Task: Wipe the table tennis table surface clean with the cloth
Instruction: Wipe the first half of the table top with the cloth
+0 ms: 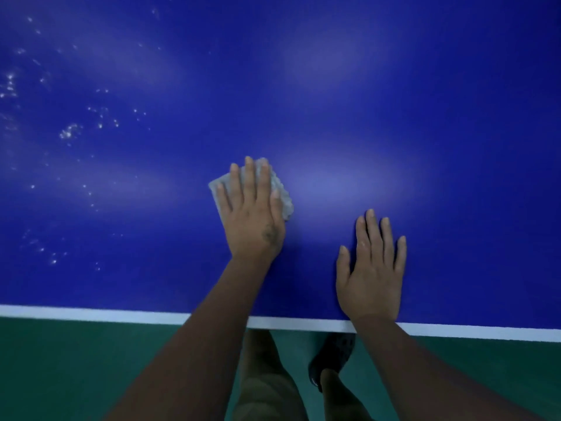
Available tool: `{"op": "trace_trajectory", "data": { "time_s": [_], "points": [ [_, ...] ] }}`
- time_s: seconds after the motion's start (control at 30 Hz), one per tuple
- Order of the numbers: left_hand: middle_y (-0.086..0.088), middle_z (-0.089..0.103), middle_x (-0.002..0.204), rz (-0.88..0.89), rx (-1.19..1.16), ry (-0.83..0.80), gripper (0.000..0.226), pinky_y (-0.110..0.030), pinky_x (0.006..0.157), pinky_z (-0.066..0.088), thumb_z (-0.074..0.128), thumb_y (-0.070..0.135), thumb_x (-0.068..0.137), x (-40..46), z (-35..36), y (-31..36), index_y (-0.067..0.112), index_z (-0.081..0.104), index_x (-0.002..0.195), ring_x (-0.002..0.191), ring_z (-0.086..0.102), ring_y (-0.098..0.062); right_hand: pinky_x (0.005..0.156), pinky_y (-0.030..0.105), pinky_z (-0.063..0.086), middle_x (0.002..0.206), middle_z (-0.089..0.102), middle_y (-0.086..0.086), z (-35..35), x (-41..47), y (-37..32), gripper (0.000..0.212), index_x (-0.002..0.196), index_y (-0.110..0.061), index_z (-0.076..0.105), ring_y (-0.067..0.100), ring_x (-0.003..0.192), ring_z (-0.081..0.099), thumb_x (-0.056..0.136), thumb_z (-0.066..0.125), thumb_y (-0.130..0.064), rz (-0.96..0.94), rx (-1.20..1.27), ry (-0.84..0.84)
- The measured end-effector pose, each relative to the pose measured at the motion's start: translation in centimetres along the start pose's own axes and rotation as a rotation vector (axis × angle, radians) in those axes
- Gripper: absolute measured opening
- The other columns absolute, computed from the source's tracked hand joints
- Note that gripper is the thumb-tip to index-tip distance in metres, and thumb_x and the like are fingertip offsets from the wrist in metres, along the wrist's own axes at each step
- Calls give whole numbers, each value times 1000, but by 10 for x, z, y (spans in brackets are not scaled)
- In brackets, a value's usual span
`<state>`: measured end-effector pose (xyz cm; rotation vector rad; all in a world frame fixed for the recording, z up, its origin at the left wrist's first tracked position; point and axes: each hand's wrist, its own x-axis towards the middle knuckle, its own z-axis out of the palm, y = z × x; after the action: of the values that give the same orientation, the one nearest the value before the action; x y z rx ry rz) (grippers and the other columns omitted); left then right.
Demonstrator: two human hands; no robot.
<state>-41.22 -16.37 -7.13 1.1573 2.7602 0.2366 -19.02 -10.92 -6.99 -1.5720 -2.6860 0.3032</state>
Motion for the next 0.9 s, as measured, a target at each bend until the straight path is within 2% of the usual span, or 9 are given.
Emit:
{"op": "trace_trajectory", "data": {
  "time_s": [0.1,0.17,0.27,0.4,0.5,0.6,0.73,0.83,0.9],
  "points": [
    [-3,11,178,202,-52,-47,60,-60,130,8,22,38,114,-19,-1,26,20,15,171,165,3,-28,133,57,14,178,18,-1,-1,-2,0,65,167,-11,30,21,166,9,111,32,-44,14,8,6],
    [-1,7,178,330,-77,-87,60,-59,131,9,25,39,115,-21,-3,18,21,12,171,165,0,-26,131,58,18,175,26,1,-5,2,-3,63,163,-7,38,22,165,17,110,37,-40,1,59,51],
    [1,5,179,421,-98,-111,61,-56,132,9,26,40,115,7,-9,-10,21,9,171,165,-3,-23,130,59,22,172,35,3,-10,31,-26,57,158,-6,48,25,163,25,108,47,-34,-57,110,110],
    [0,12,178,440,-122,-65,61,-55,132,10,28,41,115,86,-12,-43,18,16,170,165,1,-22,132,53,18,173,33,3,-6,114,-94,56,159,-7,46,23,164,21,110,47,-34,-44,175,157],
    [-3,22,176,358,-123,18,60,-55,132,10,34,40,113,163,-14,-64,17,26,168,164,11,-25,133,49,16,173,33,4,0,182,-142,56,158,-7,47,24,163,22,112,39,-38,-52,181,156],
    [-5,22,176,290,-117,40,61,-56,132,10,34,40,113,202,-18,-81,17,26,168,164,13,-27,134,45,14,172,35,4,7,236,-178,56,157,-8,48,24,162,24,112,34,-38,-73,161,136],
    [-3,15,177,401,-113,14,60,-57,131,11,27,39,115,193,-23,-91,17,18,170,165,4,-25,134,44,13,174,30,5,20,269,-193,56,159,-7,45,25,163,22,111,35,-35,94,183,195],
    [-2,13,178,503,-134,-6,60,-56,131,11,28,38,114,204,-23,-92,17,19,170,165,4,-23,134,45,10,176,25,4,26,279,-198,61,163,-8,39,22,164,16,111,35,-38,263,171,249],
    [-3,14,178,611,-128,2,59,-55,131,12,28,37,114,226,-19,-86,16,21,169,165,5,-23,134,42,6,177,22,1,28,283,-202,63,165,-10,35,19,165,12,110,34,-42,295,134,243]
  ]
}}
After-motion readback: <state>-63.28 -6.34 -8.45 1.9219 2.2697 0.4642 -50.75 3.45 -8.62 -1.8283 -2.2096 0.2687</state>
